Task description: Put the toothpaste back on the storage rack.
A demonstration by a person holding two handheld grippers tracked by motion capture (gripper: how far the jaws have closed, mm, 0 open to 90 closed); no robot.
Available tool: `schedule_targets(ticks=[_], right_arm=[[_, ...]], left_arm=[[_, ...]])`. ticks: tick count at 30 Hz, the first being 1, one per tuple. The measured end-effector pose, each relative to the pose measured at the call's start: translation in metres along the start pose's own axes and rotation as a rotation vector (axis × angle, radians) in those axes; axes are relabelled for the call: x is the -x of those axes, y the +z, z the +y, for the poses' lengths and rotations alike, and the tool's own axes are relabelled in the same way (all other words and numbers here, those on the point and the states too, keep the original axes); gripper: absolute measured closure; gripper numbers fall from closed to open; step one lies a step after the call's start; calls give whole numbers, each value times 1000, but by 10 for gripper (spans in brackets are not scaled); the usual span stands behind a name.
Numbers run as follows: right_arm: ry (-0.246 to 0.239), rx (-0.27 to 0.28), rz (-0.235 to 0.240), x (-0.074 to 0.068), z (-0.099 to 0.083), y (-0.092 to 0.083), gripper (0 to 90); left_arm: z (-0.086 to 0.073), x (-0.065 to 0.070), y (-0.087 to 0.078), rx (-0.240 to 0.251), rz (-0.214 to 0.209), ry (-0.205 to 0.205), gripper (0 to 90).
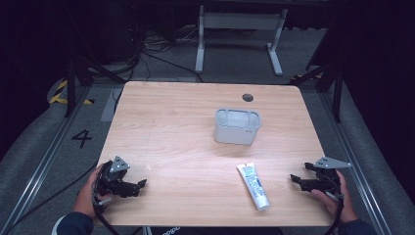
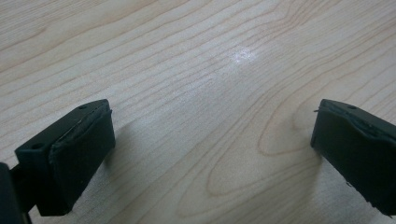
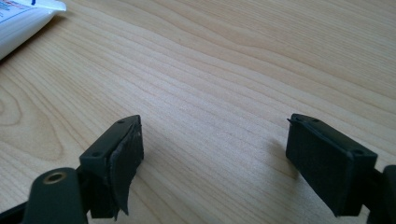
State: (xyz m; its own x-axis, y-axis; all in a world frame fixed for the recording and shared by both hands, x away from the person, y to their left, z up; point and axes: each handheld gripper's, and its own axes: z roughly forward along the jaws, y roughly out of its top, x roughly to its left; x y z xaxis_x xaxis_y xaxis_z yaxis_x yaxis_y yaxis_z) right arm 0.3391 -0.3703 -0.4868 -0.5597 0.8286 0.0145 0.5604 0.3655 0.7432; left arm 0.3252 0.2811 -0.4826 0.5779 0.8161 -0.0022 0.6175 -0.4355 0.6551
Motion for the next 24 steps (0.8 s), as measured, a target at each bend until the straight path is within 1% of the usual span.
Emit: schedule_targets(ticks=[1,3,4,5,6,7,8,9,11,12,16,17,20,21,24], right_arm=[[0,0,0,0,0,0,194],[0,0,-1,0,0,0,194],[0,0,-1,0,0,0,193],[0,-1,-1,0,0,0,193],[-1,-1,-1,0,0,0,193],[0,-1,-2,0,0,0,192],[1,0,-3,0,0,0,189],[1,0,-3,0,0,0,189],[4,0,-7,-1,1,1,185],[3,0,-7,-1,1,1,186],[2,-8,-13,-1,1,1,185],[7,-20,-17,-2,3,0,184],[21,-51,-31,-3,6,1,168],[21,-51,-31,-3,6,1,168],[31,-86,-48,-3,10,1,155]], left_arm=[[0,0,0,1,-3,-5,1],[2,2,2,2,10,-17,1],[3,2,3,3,19,-13,1],[4,3,4,1,14,-19,1],[8,5,7,5,18,-20,1],[10,7,10,2,27,-32,1],[10,7,10,2,27,-32,0],[14,11,13,2,37,-50,0],[18,16,16,-1,38,-56,1],[18,17,17,7,37,-60,0],[19,17,17,0,36,-55,0],[19,18,17,1,41,-52,1],[19,18,17,3,36,-56,2],[19,18,17,3,36,-53,2],[18,16,17,5,25,-36,1]])
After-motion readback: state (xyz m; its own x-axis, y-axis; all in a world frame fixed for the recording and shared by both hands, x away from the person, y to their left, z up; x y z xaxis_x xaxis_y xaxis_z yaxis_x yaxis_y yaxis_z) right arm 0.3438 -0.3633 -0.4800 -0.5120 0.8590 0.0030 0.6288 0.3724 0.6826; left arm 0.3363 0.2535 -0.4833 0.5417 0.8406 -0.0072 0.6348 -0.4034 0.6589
